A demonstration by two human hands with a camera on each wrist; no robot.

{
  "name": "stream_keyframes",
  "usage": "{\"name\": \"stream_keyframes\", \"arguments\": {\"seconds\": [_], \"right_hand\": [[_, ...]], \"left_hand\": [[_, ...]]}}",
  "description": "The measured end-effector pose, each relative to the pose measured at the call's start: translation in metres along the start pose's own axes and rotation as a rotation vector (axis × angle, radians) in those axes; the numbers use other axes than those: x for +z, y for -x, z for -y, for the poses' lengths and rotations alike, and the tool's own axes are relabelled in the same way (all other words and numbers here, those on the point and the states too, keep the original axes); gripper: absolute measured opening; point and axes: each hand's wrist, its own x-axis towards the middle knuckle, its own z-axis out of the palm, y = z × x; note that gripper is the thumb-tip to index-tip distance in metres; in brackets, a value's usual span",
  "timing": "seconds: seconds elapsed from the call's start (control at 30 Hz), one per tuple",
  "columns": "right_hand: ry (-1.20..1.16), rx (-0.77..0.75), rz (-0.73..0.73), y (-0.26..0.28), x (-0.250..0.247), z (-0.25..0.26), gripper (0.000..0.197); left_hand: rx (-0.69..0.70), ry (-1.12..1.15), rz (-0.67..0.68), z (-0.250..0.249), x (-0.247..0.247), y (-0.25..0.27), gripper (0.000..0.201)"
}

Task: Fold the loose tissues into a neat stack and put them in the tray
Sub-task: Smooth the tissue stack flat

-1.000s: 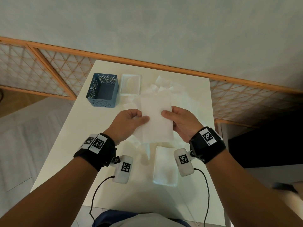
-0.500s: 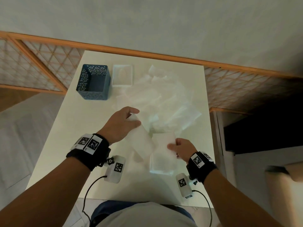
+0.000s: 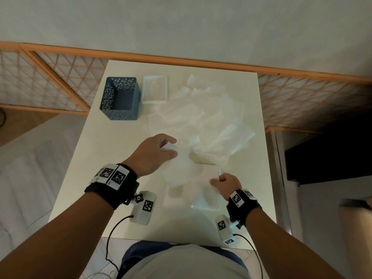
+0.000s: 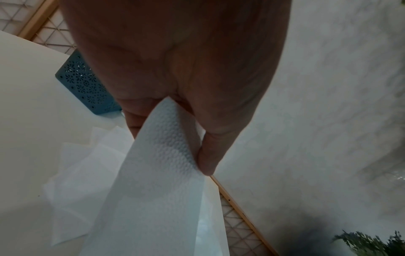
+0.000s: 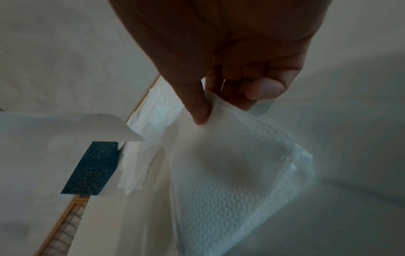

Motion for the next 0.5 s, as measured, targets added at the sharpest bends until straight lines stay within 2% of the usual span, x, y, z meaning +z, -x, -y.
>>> {"name": "stream_keyframes", "arguments": {"seconds": [0.17,0.4,0.5], "right_hand": [[-0.028,0.045,0.011,-0.0035,0.0006,0.0007,0.025],[-0.209,0.129,0.038,-0.0047,0.0056,-0.0007,0.025],[-0.202,0.131,0.031,-0.0039,0.0066,0.0009,0.023]], "left_hand": [[0.007,-0.011,0.002,0.001,-0.0023,-0.0003,0.029],[-0.007,-0.005,0.01,0.0017,-0.0014,0.0,0.027],[-0.018,-0.013,0.016,0.001,-0.0017,0.0009,0.027]]}}
